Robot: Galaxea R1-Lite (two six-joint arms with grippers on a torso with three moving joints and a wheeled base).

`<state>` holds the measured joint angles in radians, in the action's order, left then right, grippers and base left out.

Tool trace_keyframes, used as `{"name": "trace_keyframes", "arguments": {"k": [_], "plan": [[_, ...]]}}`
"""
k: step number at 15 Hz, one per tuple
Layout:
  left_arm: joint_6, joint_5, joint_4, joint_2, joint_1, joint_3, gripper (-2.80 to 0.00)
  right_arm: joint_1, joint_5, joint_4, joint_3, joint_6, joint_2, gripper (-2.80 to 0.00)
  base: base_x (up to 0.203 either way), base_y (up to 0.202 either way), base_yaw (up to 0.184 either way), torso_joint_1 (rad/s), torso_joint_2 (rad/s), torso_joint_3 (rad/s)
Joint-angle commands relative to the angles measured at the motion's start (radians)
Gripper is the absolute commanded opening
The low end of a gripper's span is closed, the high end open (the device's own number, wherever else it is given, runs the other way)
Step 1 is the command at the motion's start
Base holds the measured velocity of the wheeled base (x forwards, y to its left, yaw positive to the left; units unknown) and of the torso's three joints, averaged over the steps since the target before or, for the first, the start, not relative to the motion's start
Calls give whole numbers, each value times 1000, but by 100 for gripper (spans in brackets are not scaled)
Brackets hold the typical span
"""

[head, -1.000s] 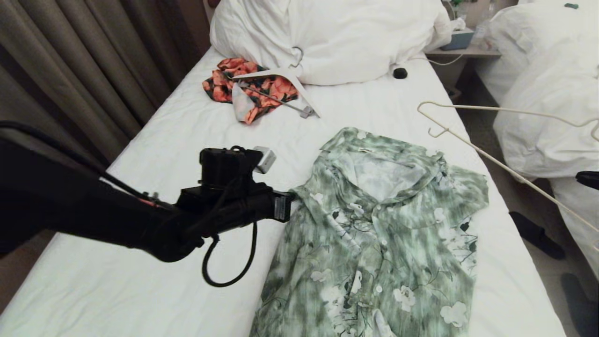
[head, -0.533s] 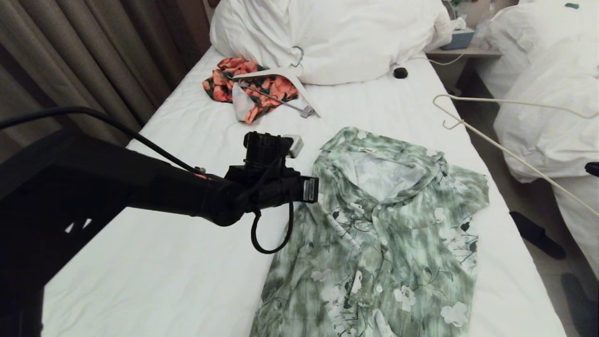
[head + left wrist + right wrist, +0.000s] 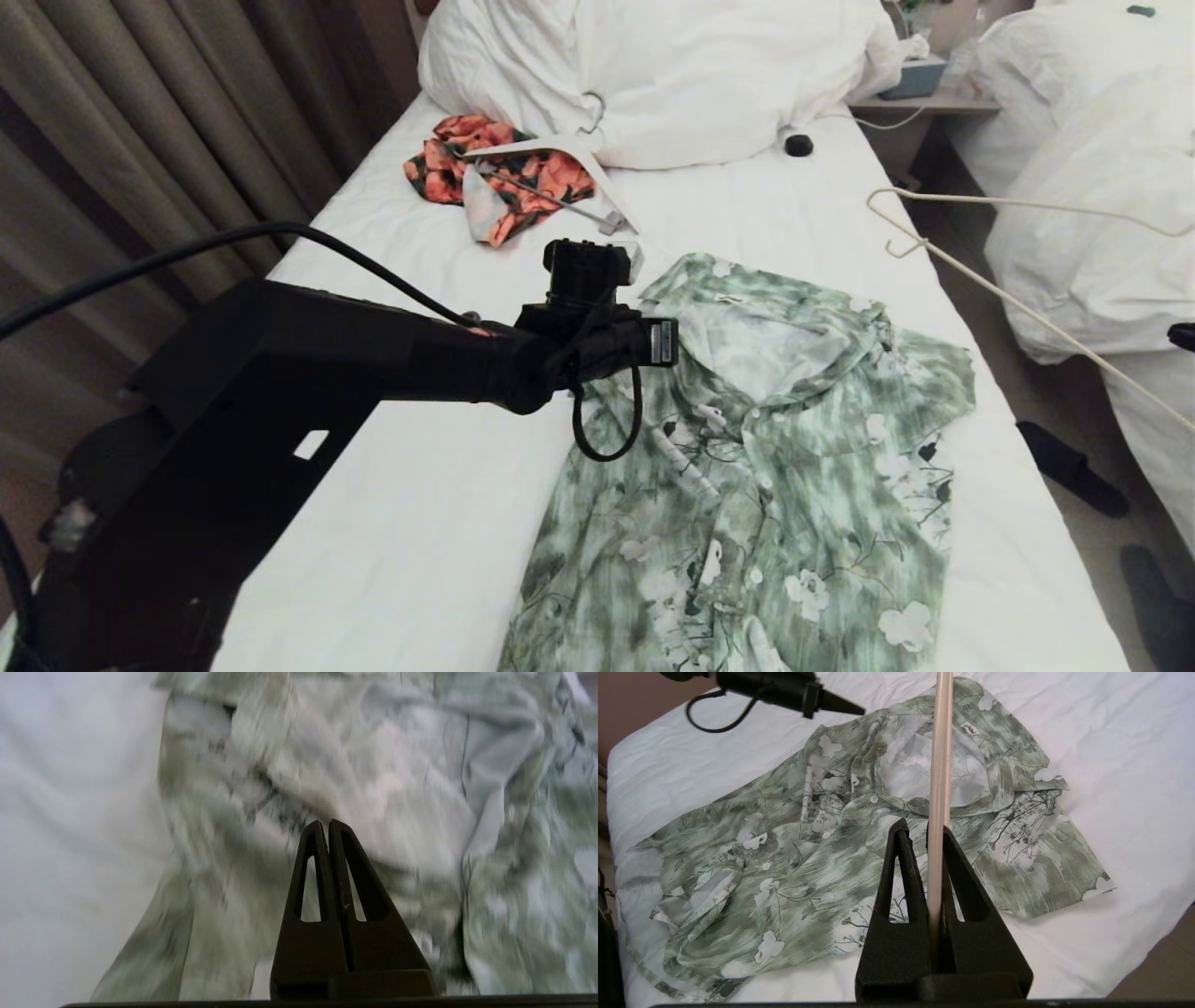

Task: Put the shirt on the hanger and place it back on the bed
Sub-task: Lift the shirt and hanger

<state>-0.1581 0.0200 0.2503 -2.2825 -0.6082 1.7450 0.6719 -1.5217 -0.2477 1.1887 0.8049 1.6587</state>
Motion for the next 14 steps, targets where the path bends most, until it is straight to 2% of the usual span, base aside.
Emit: {"name": "trace_keyframes", "arguments": {"k": [1, 3, 4, 12, 14], "plan": [[-10, 7, -11, -87, -6, 107, 0, 0, -8, -2, -1, 5, 2, -280, 0, 0, 0, 0, 0, 0], [-36, 21, -72, -111, -14, 180, 0, 0, -8, -1, 0, 4, 5, -280, 0, 0, 0, 0, 0, 0], [-75, 26, -92, -119, -18, 205, 0, 0, -8, -1, -1, 4, 6, -280, 0, 0, 0, 0, 0, 0], [-82, 26, -83, -147, -31, 208, 0, 0, -8, -2, -1, 2, 1, -280, 0, 0, 0, 0, 0, 0], [-83, 24, -44, -162, -33, 208, 0, 0, -8, -2, -6, 2, 1, -280, 0, 0, 0, 0, 0, 0]]}}
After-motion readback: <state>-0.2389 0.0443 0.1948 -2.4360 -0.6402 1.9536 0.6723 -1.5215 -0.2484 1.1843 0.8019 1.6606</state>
